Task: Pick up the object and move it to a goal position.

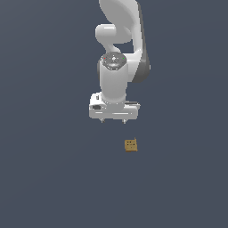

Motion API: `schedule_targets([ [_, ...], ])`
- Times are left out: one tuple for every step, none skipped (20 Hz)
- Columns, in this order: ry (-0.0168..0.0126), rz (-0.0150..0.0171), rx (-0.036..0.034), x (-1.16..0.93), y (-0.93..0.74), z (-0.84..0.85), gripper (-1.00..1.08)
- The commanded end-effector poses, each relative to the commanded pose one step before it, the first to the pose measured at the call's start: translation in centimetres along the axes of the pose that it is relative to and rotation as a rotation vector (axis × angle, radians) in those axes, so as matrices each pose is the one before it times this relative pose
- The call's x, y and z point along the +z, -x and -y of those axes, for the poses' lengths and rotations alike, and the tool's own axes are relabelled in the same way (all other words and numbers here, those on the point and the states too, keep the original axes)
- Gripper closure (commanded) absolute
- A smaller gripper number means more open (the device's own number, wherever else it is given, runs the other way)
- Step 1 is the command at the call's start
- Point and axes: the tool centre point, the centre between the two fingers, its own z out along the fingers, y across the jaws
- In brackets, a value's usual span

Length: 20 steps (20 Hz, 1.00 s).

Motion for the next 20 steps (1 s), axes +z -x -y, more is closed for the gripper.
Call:
schedule_targets([
  [0.0, 0.0, 0.0, 0.0, 0.0, -0.001, -0.92],
  [-0.00061, 0.00083, -0.00115, 0.034, 0.014, 0.065, -0.92],
  [-0.00171, 0.00229, -0.00308, 0.09, 0.043, 0.173, -0.92],
  [-0.00284, 0.00379, -0.00507, 0.148, 0.07, 0.284, -0.92],
  [-0.00388, 0.00517, -0.00688, 0.197, 0.099, 0.382, -0.92],
  [-0.00484, 0.00643, -0.00846, 0.235, 0.13, 0.463, -0.92],
  [-0.00457, 0.00604, -0.00783, 0.205, 0.131, 0.419, -0.92],
  [-0.00346, 0.00454, -0.00576, 0.136, 0.111, 0.297, -0.92],
  [-0.00226, 0.00294, -0.0036, 0.069, 0.084, 0.174, -0.92],
  [-0.00105, 0.00134, -0.00153, 0.01, 0.054, 0.062, -0.92],
  [0.0, 0.0, 0.0, -0.024, 0.017, -0.011, -0.92],
  [0.00056, -0.00074, 0.00102, -0.01, -0.028, -0.049, -0.92],
  [0.00062, -0.00076, 0.00069, 0.028, -0.054, -0.009, -0.92],
  [0.00062, -0.0007, 0.00028, 0.061, -0.069, 0.035, -0.92],
  [0.0, 0.0, 0.0, 0.136, -0.101, 0.06, -0.92],
  [0.00069, -0.00065, -0.00073, 0.136, -0.111, 0.135, -0.92],
  [0.00056, -0.0005, -0.00093, 0.186, -0.139, 0.165, -0.92],
  [0.00059, -0.00057, -0.00087, 0.229, -0.169, 0.183, -0.92],
  [0.00067, -0.00071, -0.00069, 0.271, -0.201, 0.195, -0.92],
  [0.00089, -0.00099, -0.00078, 0.306, -0.228, 0.227, -0.92],
])
